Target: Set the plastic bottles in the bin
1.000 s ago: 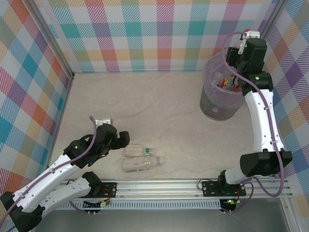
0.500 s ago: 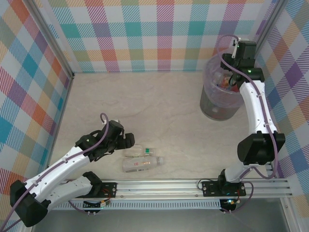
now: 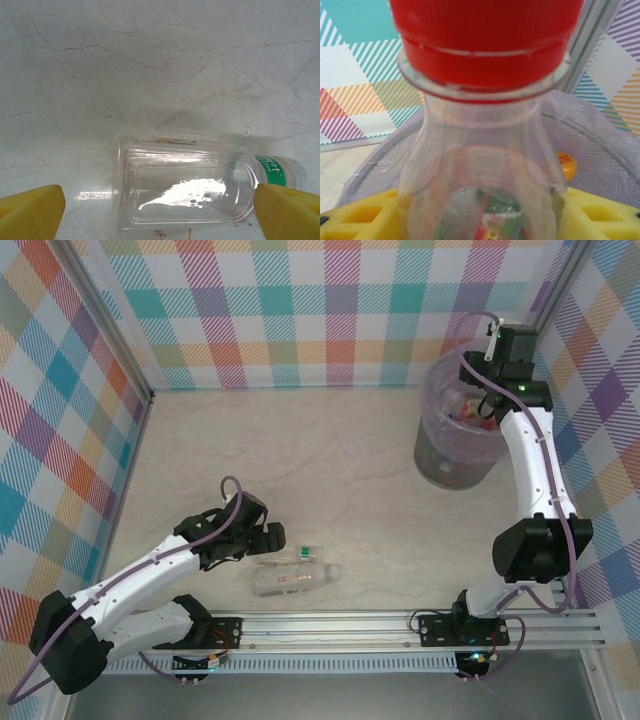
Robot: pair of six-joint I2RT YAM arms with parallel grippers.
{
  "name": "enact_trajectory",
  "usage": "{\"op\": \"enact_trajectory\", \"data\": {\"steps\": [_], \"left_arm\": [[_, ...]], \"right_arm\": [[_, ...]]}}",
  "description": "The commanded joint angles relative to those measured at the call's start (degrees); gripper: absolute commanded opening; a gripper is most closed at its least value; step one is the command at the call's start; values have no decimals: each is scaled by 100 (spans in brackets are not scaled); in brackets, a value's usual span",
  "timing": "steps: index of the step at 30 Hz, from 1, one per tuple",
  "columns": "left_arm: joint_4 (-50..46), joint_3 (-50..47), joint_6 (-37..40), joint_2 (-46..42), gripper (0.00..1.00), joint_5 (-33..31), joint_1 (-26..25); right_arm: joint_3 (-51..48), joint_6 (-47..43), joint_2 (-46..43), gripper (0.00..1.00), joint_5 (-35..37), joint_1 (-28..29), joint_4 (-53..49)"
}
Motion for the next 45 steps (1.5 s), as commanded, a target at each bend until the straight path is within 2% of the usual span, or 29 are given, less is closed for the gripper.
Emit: {"op": "enact_trajectory", "data": {"steps": [1,7,11,15,19,25,27,30,38,45], "left_arm": [[127,-43,-75,62,97,22,55],[544,-234,-152,106,96,258,55],[793,-341,-213,93,96,298,55],[789,-313,-165,185,96,283,55],[897,-288,-139,284,95,305,55],[865,-121,-1,475,95,303,55],[781,-16,79,540,95,294,55],[582,151,181,572,95,221,56],[440,220,199,409,96,104,62],[292,152,170,280,96,75,64]], "right_arm": [[277,-350,-309,64,62,-50,-107],[346,-1326,-278,64,482,-54,283],[238,-1942,-33,63,504,-164,836],[-217,-2328,-72,62,69,-175,1478],[-621,-2571,-26,64,-360,-169,1630],[-1130,-2246,-233,77,-386,-177,1575],[-1082,-2130,-303,85,-393,-171,1408],[-704,-1994,-336,92,-424,-171,965],[305,-1297,-489,94,-1052,-221,-10],[328,-667,-699,91,-1442,-221,-265]]}}
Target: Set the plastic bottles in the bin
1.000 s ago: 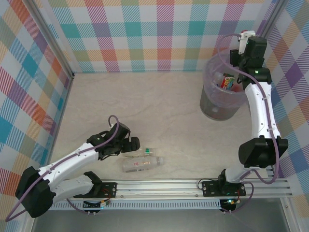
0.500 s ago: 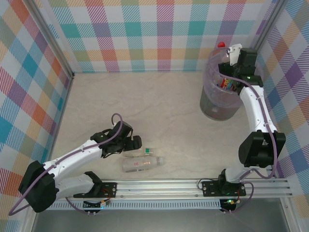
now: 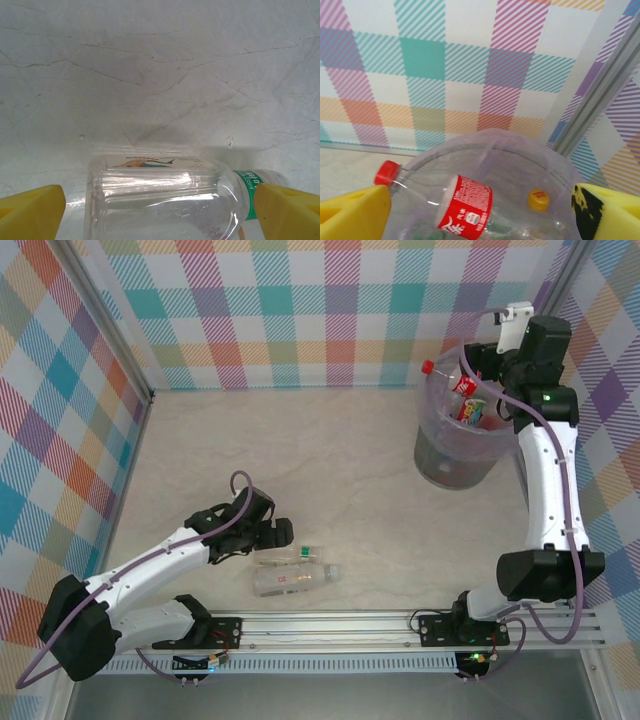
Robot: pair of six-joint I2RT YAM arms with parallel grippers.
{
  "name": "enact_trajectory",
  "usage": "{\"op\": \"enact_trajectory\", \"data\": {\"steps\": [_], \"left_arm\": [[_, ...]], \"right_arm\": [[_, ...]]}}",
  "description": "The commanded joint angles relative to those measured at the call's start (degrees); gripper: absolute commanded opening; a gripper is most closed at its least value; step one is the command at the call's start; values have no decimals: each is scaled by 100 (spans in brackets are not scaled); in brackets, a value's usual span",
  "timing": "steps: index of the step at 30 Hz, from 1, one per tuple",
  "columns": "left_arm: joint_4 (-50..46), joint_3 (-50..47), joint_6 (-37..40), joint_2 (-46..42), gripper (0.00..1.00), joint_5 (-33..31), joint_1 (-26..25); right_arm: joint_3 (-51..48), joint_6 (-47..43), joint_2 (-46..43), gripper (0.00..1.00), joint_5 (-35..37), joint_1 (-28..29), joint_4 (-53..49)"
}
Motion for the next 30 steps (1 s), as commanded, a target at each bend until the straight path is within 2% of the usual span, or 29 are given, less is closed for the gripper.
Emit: {"op": "enact_trajectory", "data": {"steps": [1,7,13,17,22,25,28,30], "left_arm": [[-246,47,50,-219,96,-95,59],[-165,-76,-53,-276,94,-65,59],[-182,-138,-117,-348,94,-91,59],[-264,-249,-146,-533,93,-141,59],[-241,-315,-127,-590,93,-83,59],[-204,-317,-92,-596,92,-52,60],[-183,-307,-83,-586,92,-31,59],[-160,-307,-90,-559,92,3,59]], "right_arm": [[104,594,12,90,-356,-44,-269],[630,1296,692,74,-999,13,-416],[987,1529,1438,60,-428,47,-504],[460,1688,1497,54,-340,-115,-283],[-503,1764,1229,53,-484,-245,30],[-969,1906,951,54,-922,-361,252],[-908,2102,829,54,-1233,-479,233],[-565,2081,786,59,-1304,-493,16]]}}
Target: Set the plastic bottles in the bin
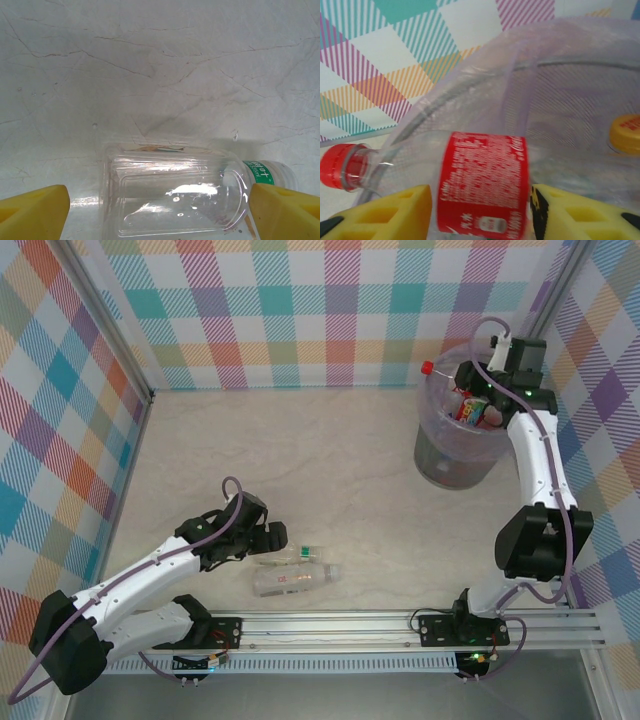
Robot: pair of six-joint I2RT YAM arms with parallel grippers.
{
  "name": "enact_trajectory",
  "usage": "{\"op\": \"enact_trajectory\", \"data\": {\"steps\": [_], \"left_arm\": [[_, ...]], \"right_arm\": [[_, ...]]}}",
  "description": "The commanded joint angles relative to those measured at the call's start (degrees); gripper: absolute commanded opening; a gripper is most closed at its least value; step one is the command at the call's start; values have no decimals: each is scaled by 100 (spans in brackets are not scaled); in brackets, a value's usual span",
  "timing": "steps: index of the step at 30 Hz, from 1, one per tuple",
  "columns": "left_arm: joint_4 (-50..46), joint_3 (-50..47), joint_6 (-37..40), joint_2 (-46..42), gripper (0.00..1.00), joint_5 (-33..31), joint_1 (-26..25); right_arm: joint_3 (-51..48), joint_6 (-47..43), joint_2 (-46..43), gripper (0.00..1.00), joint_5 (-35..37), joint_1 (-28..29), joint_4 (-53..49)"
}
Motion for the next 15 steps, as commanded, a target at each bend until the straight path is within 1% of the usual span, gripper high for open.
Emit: {"op": "enact_trajectory", "data": {"steps": [1,4,6,9,13,15], "left_arm": [[-36,-63,-16,-37,92,72,59],[-96,-62,-80,-7,93,36,59],[-143,-71,-215,-21,94,-68,59],[-154,-71,-592,-98,95,-73,59],[-273,-124,-1158,-266,96,91,46],[-525,-118,-1452,-353,97,-45,-21]], "right_arm": [[389,173,-117,62,-324,-71,-400],[721,106,-385,74,-414,-67,-584],[724,116,-684,78,-645,-56,-626],[473,237,-1201,83,-1082,-61,-586],[36,395,-1749,87,-1379,-47,-633],[-287,472,-2031,88,-1522,-24,-643]]}}
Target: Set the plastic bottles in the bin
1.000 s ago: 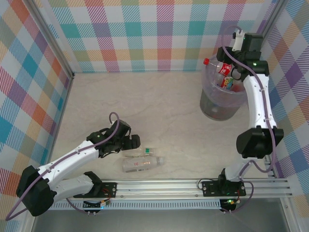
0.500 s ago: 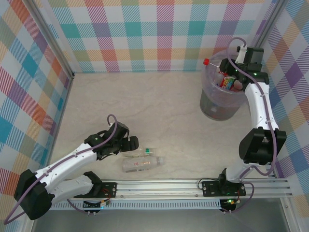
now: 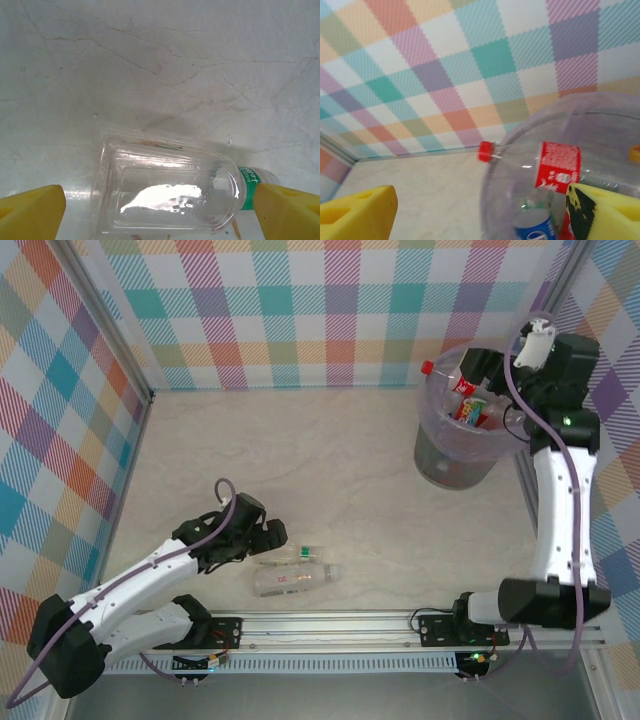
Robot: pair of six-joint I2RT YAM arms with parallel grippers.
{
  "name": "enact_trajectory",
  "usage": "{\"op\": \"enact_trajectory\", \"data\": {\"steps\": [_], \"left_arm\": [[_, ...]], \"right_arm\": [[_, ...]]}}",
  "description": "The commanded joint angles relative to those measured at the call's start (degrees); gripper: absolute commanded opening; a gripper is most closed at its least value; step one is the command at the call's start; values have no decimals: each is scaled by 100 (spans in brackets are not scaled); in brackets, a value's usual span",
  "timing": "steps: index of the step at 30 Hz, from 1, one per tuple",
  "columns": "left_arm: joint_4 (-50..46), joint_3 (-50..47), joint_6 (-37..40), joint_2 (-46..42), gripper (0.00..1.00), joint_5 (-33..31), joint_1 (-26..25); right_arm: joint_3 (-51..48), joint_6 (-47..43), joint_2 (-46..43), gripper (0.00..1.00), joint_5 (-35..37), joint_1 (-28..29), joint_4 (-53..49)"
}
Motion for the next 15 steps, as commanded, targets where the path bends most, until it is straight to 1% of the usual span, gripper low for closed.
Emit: {"op": "enact_trajectory", "data": {"steps": [1,2,3,7,11,15], "left_arm": [[-539,-67,-772,-223,98,-189,-61],[-622,-93,-1059,-309,98,-415,-125],[-560,-172,-1319,-384,98,-510,-176],[55,-600,-2183,-584,100,-407,-335],[764,-1031,-2899,-577,100,-269,-401],[1343,-1162,-2965,-330,100,-318,-400]], "right_arm": [[-512,200,-282,89,-477,82,-149],[-670,205,-410,89,-494,116,-154],[-819,188,-526,89,-504,151,-144],[-1187,169,-848,89,-627,215,-191],[-1384,72,-1140,89,-576,225,-313],[-1611,-78,-1378,89,-528,221,-508]]}}
